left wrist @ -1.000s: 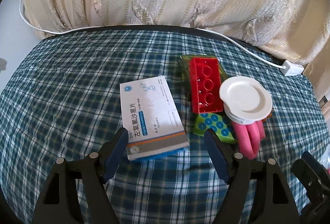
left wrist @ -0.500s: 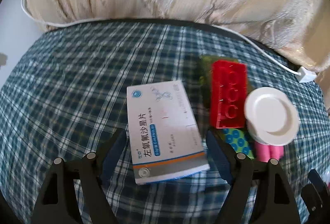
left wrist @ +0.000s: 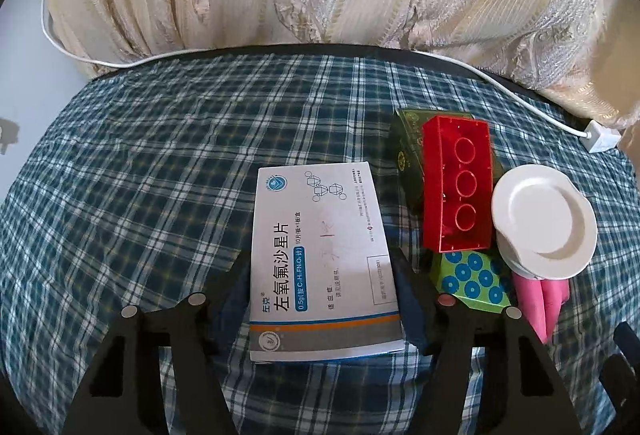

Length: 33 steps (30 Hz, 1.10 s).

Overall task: Organize objects
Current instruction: 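Grasp the white medicine box with the left gripper, then grasp the white round lid with the right gripper and lift it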

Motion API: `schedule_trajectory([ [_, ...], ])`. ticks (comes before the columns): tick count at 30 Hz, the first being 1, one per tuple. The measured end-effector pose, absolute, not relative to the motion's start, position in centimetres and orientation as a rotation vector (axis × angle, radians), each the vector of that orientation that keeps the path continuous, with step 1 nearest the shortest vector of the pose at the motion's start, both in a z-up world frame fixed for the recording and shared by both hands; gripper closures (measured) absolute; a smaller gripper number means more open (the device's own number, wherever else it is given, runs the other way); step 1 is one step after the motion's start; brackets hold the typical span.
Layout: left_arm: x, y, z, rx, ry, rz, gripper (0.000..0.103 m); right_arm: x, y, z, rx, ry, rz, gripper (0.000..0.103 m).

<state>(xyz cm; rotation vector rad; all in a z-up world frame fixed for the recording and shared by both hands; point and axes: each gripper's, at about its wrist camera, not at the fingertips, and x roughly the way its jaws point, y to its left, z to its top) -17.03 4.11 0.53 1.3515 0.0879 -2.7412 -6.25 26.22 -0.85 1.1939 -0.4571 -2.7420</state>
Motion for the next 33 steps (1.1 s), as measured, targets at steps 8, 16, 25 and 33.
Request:
schedule_trajectory([
  [8,-15.6,4.2,2.3,1.271,0.078,-2.790,0.038,-6.2,25.4,-1.1,1.184,-0.414,-2.729,0.013],
  [16,-14.0,3.6,4.7,1.191,0.122,-2.841,0.038,-6.3,24.8,-1.1,1.179,-0.378,-2.728,0.013],
  [25,-13.0,2.7,6.7,1.133,0.182,-2.879,0.038,-8.5,21.0,2.7,1.100,-0.189,-2.720,0.013],
  [33,-12.5,1.2,8.2,1.079,0.246,-2.885,0.038,-12.8,18.2,2.0,1.133,-0.079,-2.719,0.013],
])
